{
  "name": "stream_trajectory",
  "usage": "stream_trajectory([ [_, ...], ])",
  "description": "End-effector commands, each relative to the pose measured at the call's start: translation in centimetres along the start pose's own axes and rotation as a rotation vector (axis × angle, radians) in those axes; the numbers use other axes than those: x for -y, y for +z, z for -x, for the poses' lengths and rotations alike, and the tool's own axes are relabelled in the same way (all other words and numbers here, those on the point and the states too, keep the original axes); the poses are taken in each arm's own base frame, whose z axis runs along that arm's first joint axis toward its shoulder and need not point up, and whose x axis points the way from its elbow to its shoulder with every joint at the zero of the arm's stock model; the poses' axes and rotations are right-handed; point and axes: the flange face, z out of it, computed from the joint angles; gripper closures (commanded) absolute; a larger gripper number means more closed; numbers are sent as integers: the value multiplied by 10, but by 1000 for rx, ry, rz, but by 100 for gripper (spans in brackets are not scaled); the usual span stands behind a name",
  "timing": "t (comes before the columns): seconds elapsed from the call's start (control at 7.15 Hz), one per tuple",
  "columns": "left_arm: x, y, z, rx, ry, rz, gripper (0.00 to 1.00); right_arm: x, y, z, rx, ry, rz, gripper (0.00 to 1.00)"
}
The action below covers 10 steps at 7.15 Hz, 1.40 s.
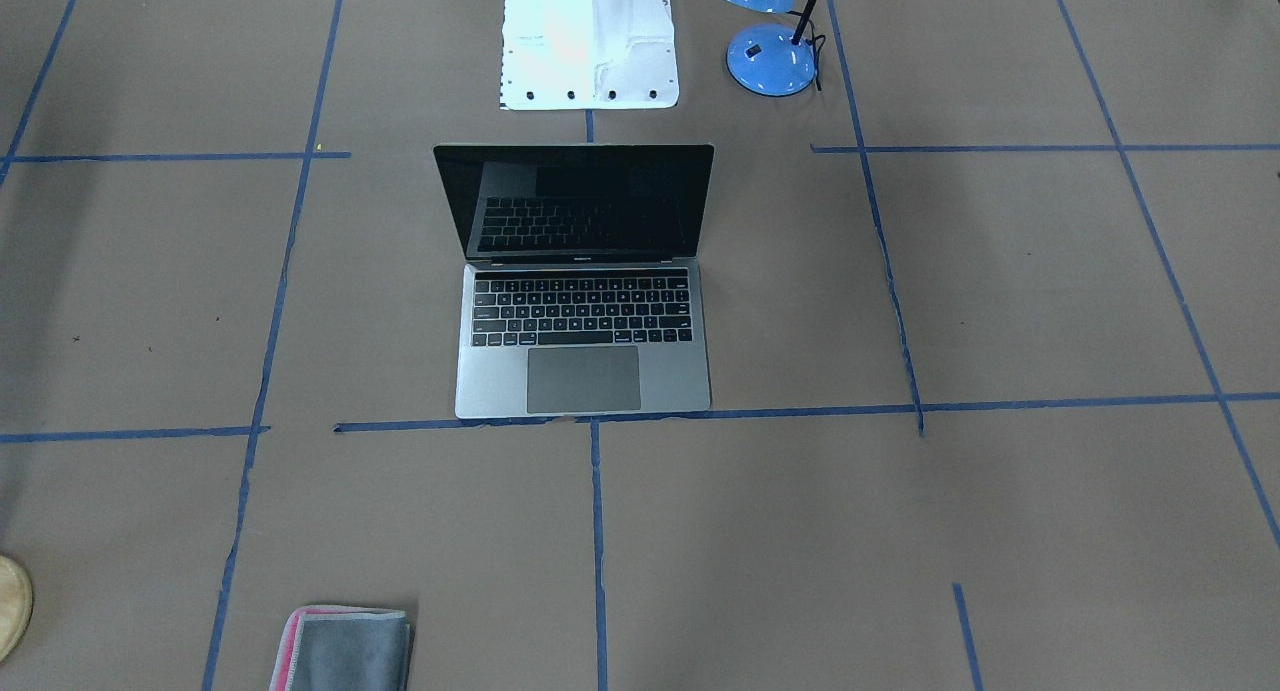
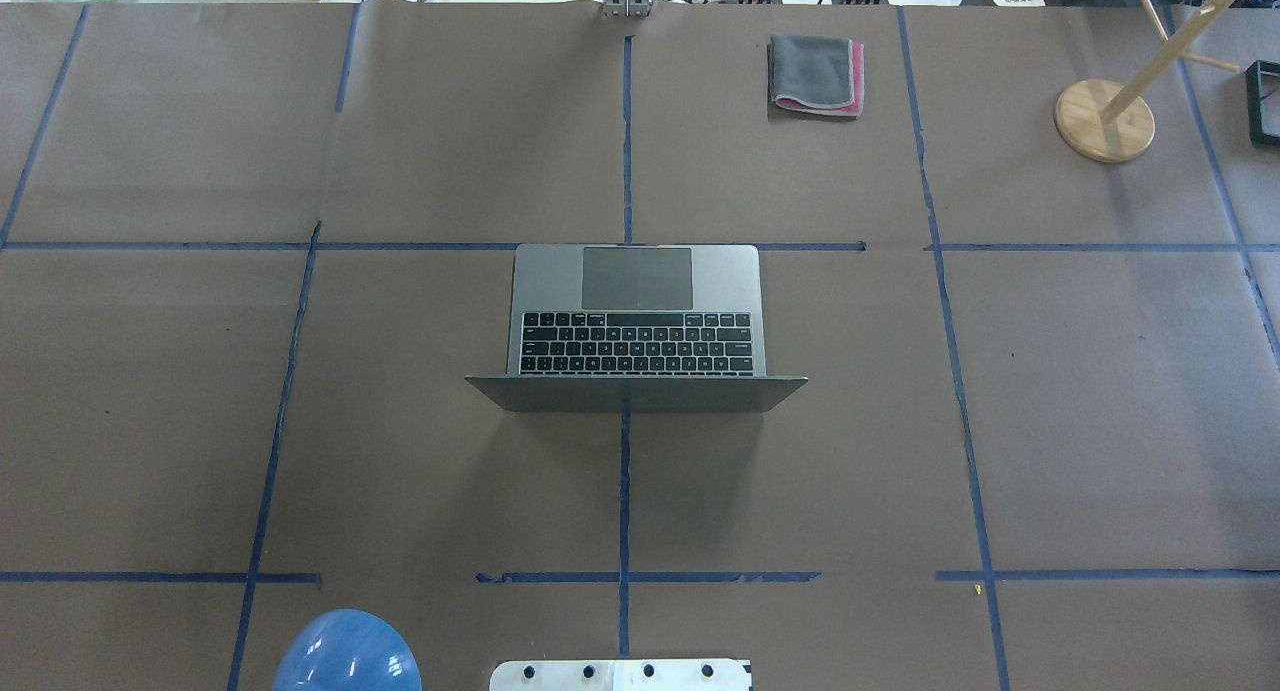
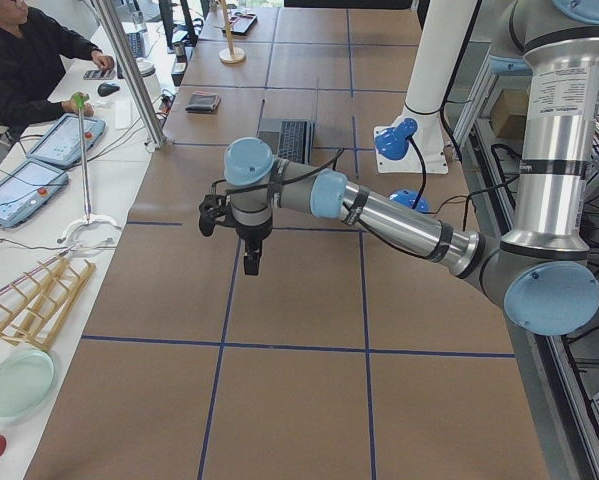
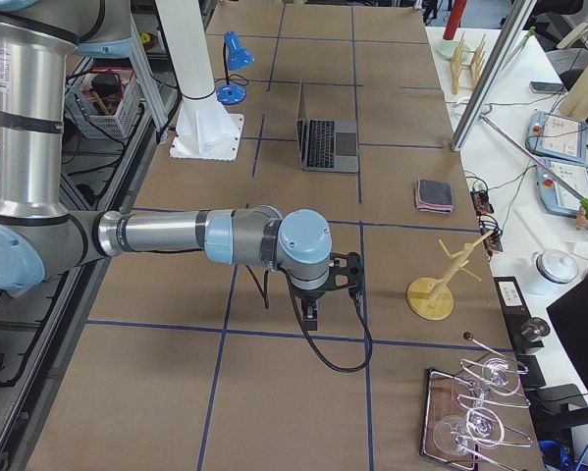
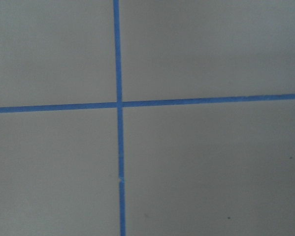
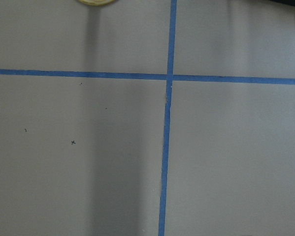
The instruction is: Close laptop
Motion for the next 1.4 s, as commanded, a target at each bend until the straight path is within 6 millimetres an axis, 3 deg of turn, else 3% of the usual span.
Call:
stream_trajectory([
  [0.0, -20, -2, -152, -85, -83, 18, 0, 4, -4, 27, 7, -47, -3, 0],
  [0.14, -18, 0, -225, -132, -128, 36, 0, 10, 0, 47, 124, 27, 1, 0],
  [0.42, -34, -8, -317, -209, -190, 72, 1, 42, 1, 157, 152, 29, 35, 3],
  [0.56, -44, -9, -356, -234, -221, 92, 9, 49, -6, 220, 156, 53, 37, 17],
  [0.7, -60, -1, -387, -233, -249, 94, 29, 39, -8, 287, 152, 90, 47, 41],
  [0.84, -79, 6, -404, -231, -254, 103, 52, 29, -3, 342, 158, 81, 35, 61],
  [0.98, -92, 10, -414, -236, -259, 126, 77, 21, 7, 381, 200, 112, 31, 80],
  [1.12, -102, 9, -427, -252, -238, 143, 93, 8, 18, 409, 248, 107, 42, 93],
  [1.26, -115, 12, -450, -271, -200, 171, 98, -13, 21, 438, 291, 104, 76, 99],
])
